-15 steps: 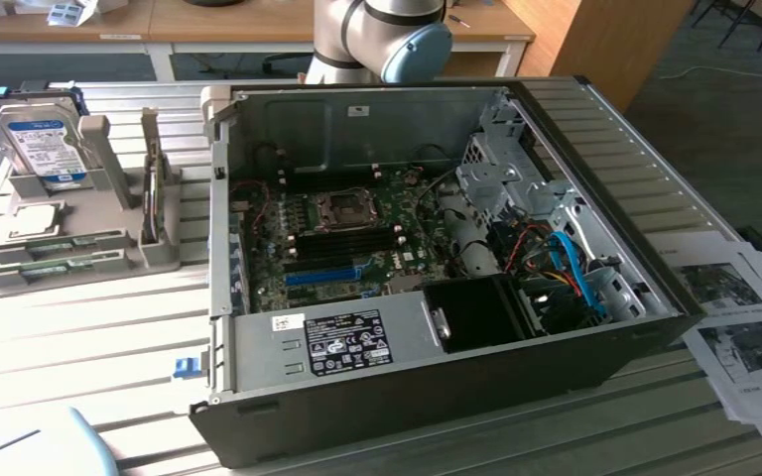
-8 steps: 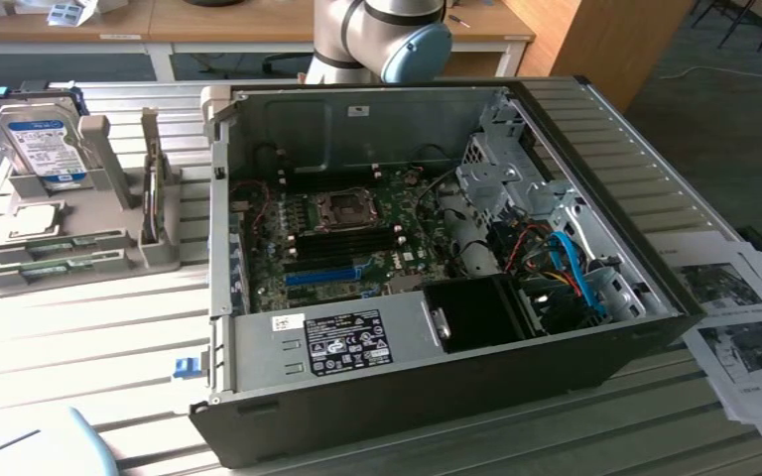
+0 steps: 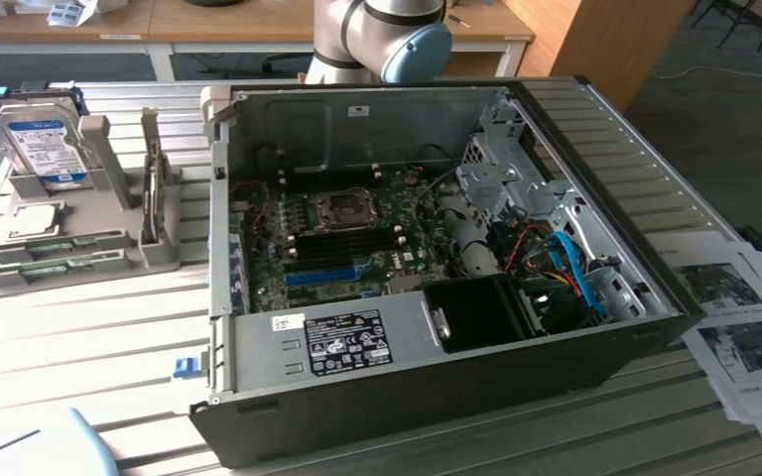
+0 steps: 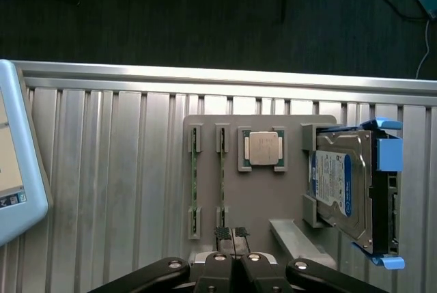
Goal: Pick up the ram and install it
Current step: 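Pick up the ram and move it above insertion slot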
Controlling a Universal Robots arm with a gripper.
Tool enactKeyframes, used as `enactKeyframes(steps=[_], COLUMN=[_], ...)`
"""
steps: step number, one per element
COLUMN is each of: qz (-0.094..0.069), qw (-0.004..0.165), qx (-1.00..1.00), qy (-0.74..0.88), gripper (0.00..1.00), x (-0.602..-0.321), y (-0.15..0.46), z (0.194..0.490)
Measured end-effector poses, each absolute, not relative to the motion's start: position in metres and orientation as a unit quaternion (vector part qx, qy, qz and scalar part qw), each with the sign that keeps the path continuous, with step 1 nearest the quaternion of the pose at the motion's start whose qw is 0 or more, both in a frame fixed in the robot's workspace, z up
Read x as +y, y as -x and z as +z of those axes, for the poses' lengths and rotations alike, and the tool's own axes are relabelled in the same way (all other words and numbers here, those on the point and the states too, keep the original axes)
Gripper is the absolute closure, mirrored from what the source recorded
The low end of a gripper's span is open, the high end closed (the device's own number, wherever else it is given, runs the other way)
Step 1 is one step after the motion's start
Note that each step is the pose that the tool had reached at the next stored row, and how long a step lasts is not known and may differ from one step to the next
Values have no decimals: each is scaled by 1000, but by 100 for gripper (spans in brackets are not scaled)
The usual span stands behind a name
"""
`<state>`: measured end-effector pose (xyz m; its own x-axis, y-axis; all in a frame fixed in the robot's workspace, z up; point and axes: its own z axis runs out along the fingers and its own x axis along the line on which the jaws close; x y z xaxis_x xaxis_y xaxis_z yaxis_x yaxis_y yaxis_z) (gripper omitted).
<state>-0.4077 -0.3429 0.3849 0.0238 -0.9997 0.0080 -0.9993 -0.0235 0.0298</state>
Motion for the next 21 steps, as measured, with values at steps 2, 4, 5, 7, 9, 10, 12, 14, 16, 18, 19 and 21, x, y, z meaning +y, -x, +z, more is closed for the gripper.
enactKeyframes(steps=[2,4,5,7,9,10,12,14,16,18,19,21], qz=[-8,-7,-7,-8,-8,-9,-9,-9,-9,-9,-9,-9], qw=[13,13,13,13,12,12,12,12,12,12,12,12], qx=[-699,-699,-699,-699,-699,-699,-699,-699,-699,-699,-699,-699], qy=[-715,-715,-715,-715,-715,-715,-715,-715,-715,-715,-715,-715], gripper=[91,91,91,91,91,91,91,91,91,91,91,91], x=[-343,-343,-343,-343,-343,-343,-343,-343,-343,-343,-343,-343], y=[408,408,408,408,408,408,408,408,408,408,408,408], z=[385,385,385,385,384,383,383,382,382,382,382,382])
